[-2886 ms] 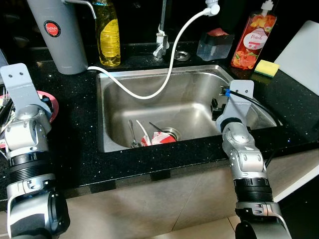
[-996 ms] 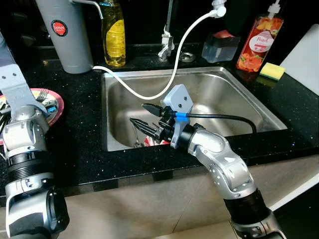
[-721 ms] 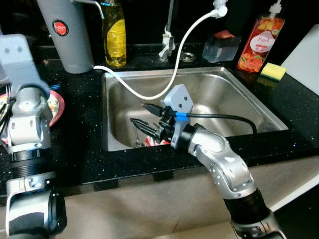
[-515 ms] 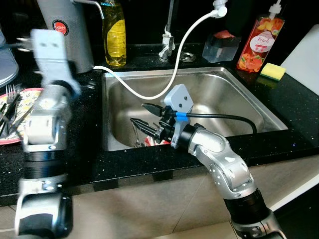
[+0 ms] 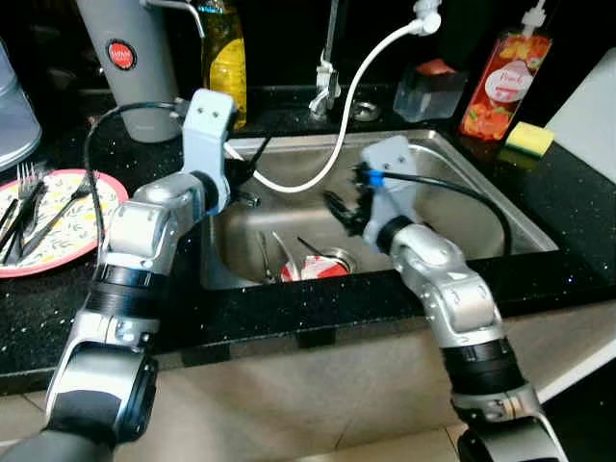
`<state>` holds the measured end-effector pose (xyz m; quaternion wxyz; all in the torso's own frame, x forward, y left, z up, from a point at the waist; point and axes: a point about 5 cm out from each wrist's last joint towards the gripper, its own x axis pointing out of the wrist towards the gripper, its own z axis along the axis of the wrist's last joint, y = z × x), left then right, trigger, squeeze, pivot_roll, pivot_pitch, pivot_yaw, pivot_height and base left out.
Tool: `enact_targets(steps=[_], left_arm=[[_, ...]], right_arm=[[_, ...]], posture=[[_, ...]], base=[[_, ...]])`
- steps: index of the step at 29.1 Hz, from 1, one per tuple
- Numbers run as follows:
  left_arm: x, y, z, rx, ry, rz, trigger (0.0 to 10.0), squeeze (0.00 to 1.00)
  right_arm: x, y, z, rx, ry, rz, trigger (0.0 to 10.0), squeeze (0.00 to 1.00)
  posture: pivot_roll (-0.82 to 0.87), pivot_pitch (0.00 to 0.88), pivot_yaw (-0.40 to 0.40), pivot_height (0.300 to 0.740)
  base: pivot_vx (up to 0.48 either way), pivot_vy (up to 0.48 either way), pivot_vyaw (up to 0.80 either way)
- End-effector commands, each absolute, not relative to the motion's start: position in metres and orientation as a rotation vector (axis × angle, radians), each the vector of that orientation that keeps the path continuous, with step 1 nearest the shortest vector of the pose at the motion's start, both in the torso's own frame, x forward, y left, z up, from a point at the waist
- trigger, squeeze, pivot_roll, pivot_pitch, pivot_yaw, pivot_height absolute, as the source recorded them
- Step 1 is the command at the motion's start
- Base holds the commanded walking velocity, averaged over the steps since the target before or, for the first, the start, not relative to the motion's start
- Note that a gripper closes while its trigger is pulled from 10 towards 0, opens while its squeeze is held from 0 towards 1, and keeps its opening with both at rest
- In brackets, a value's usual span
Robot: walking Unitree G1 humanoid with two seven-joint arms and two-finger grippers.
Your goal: Kitchen organization
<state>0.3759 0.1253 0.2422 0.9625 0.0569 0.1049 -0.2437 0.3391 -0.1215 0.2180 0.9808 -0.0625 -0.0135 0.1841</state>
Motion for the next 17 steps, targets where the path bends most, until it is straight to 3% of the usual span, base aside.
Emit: enact_targets(steps=[1, 8, 9, 14, 15, 17], left_arm=[[0.379, 0.118, 0.238, 0.177, 0.221, -0.517, 10.0, 0.0], [0.384, 0.107, 0.224, 0.207, 0.269, -0.546, 10.0, 0.0], [0.385, 0.104, 0.223, 0.193, 0.265, -0.556, 10.0, 1.0], [0.383, 0.099, 0.253, 0.113, 0.07, -0.597, 10.0, 0.95], [0.379, 0.1, 0.282, 0.038, -0.132, -0.598, 10.0, 0.0], [0.376, 0.105, 0.297, 0.0, -0.233, -0.554, 10.0, 0.0]], right_arm=[[0.339, -0.124, 0.216, -0.125, -0.01, 0.359, 10.0, 0.0], [0.339, -0.124, 0.215, -0.119, -0.005, 0.335, 10.0, 0.0], [0.339, -0.125, 0.216, -0.117, -0.013, 0.325, 10.0, 0.0], [0.339, -0.126, 0.219, -0.112, -0.032, 0.314, 10.0, 0.0], [0.339, -0.127, 0.224, -0.108, -0.067, 0.296, 10.0, 0.0], [0.34, -0.127, 0.227, -0.101, -0.087, 0.286, 10.0, 0.0]], posture=[[0.02, 0.0, 0.011, 0.74], [0.02, 0.0, 0.015, 0.74], [0.01, 0.0, 0.016, 0.74], [0.01, 0.0, 0.017, 0.74], [0.02, 0.0, 0.015, 0.74], [0.02, 0.0, 0.014, 0.74]], base=[[0.0, 0.0, 0.0], [0.0, 0.0, 0.0], [0.0, 0.0, 0.0], [0.0, 0.0, 0.0], [0.0, 0.0, 0.0], [0.0, 0.0, 0.0]])
